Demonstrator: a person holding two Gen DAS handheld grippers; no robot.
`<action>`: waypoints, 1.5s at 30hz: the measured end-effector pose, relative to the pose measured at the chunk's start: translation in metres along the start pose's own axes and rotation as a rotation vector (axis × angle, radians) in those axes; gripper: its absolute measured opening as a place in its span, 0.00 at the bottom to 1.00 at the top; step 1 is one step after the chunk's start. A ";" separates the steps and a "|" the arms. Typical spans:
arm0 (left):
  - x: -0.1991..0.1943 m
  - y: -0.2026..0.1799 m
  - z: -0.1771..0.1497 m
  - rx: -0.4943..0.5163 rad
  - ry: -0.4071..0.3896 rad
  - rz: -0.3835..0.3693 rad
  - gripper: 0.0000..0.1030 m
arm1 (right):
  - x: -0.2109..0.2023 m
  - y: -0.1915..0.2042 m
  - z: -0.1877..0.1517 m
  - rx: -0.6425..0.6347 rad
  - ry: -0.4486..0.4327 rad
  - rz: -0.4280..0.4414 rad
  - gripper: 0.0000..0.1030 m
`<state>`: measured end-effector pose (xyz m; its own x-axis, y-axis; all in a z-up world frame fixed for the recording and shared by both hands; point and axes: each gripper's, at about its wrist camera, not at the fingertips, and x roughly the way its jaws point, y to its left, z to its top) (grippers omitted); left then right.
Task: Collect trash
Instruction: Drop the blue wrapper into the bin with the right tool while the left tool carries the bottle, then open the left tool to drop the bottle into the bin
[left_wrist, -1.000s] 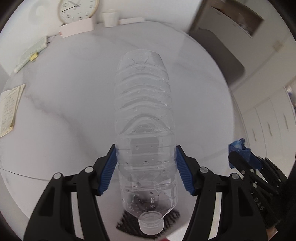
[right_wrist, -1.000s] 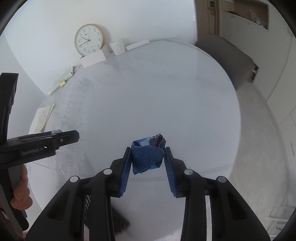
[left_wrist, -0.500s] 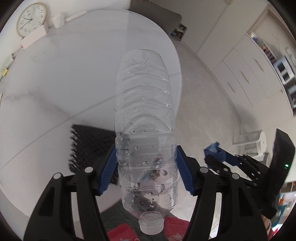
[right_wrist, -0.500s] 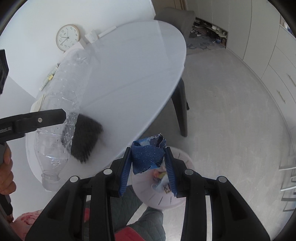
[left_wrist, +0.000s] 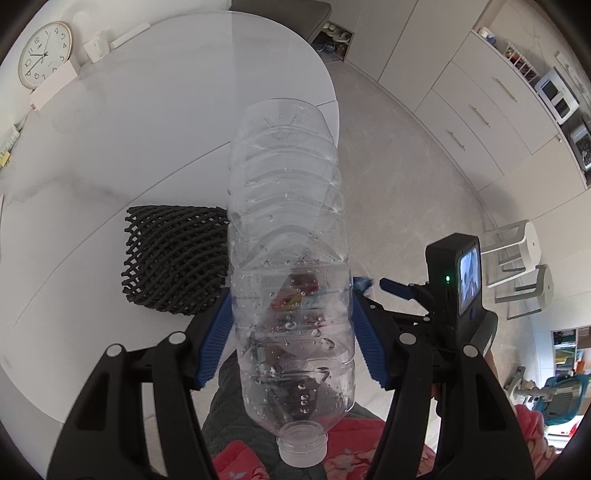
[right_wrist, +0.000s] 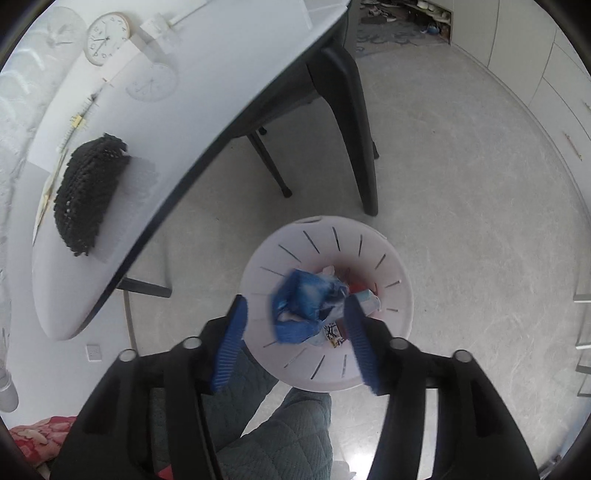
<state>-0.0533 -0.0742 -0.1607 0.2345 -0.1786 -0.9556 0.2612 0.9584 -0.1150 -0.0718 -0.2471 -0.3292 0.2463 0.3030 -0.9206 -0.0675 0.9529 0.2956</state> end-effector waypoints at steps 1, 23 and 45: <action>0.001 -0.002 0.001 0.007 0.002 0.001 0.59 | -0.001 0.000 0.000 0.005 -0.005 -0.003 0.61; 0.203 -0.084 0.005 0.283 0.433 0.000 0.60 | -0.106 -0.080 -0.024 0.262 -0.215 -0.110 0.83; 0.177 -0.082 0.003 0.264 0.325 -0.027 0.77 | -0.124 -0.072 -0.023 0.202 -0.243 -0.169 0.83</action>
<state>-0.0306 -0.1854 -0.3193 -0.0721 -0.0824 -0.9940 0.5045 0.8567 -0.1076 -0.1195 -0.3527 -0.2419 0.4624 0.1069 -0.8802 0.1799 0.9608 0.2112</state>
